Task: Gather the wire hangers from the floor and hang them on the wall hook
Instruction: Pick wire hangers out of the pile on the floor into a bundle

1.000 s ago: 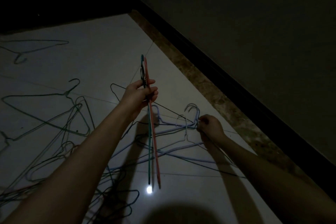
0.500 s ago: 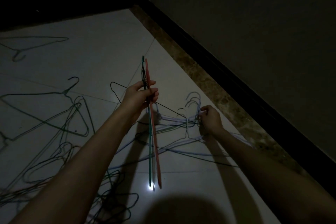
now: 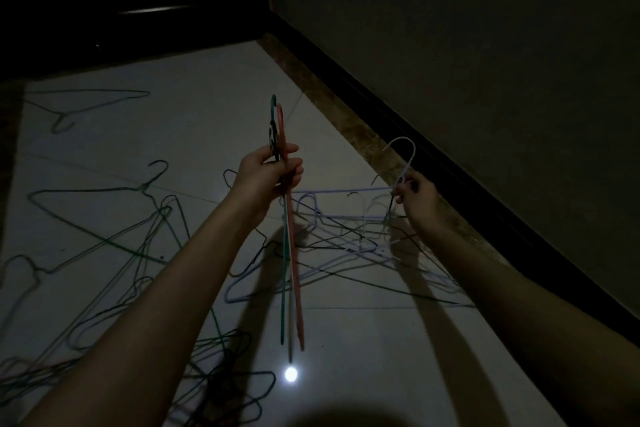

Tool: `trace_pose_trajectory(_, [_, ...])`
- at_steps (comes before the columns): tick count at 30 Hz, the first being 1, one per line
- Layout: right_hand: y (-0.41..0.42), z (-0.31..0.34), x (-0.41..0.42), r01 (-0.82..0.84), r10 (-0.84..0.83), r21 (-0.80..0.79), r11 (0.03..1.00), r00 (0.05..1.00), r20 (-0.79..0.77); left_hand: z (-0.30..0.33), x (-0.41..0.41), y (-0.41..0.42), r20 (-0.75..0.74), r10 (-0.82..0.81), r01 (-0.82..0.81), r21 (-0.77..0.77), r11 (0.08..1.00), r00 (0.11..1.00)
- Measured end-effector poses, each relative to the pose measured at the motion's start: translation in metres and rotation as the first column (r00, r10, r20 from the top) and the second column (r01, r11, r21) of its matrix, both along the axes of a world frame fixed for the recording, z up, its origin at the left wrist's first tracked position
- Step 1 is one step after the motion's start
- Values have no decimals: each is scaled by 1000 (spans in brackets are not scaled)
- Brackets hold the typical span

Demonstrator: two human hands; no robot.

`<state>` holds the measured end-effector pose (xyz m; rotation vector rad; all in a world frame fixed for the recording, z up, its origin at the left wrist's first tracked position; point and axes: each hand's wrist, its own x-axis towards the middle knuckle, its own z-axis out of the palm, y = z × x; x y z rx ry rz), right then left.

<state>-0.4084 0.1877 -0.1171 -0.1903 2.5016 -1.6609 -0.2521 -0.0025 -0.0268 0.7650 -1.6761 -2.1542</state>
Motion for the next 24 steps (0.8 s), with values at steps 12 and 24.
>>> trace_pose_trajectory(12, [-2, 68, 14, -160, 153, -149, 976, 987, -58, 35, 25, -1, -49, 24, -24, -10, 1000, 998])
trace_pose_trajectory(24, [-9, 122, 13, -255, 239, -221, 941, 966, -99, 52, 33, -1, -66, 61, -62, -16, 998, 996])
